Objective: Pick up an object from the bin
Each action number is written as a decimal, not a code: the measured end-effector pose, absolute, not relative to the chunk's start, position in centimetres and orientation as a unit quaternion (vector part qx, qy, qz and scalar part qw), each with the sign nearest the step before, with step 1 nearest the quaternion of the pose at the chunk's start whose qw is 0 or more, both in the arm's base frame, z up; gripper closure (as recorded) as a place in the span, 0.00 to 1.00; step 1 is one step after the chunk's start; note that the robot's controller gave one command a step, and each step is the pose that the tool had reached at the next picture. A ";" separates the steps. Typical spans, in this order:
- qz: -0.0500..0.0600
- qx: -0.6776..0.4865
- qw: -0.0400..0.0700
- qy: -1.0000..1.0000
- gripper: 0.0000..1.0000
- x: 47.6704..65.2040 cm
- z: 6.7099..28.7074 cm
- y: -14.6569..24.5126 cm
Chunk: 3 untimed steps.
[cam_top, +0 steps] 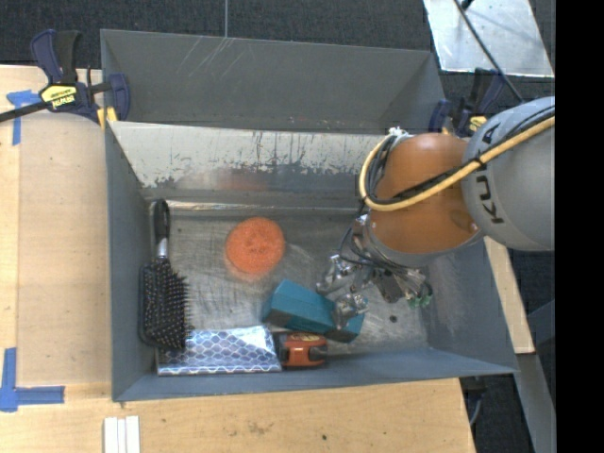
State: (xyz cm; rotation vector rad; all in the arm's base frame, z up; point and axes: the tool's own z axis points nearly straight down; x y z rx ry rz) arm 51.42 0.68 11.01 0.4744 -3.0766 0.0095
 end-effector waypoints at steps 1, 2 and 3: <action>0.000 0.152 0.001 -0.988 1.00 50.9 15.1 0.8; 0.000 0.138 -0.002 -0.990 0.00 54.2 15.0 -0.3; 0.000 0.138 -0.003 -0.990 0.00 54.2 15.1 -0.3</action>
Offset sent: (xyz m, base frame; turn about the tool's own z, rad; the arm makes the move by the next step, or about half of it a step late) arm 0.0268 -0.0100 0.0405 0.0282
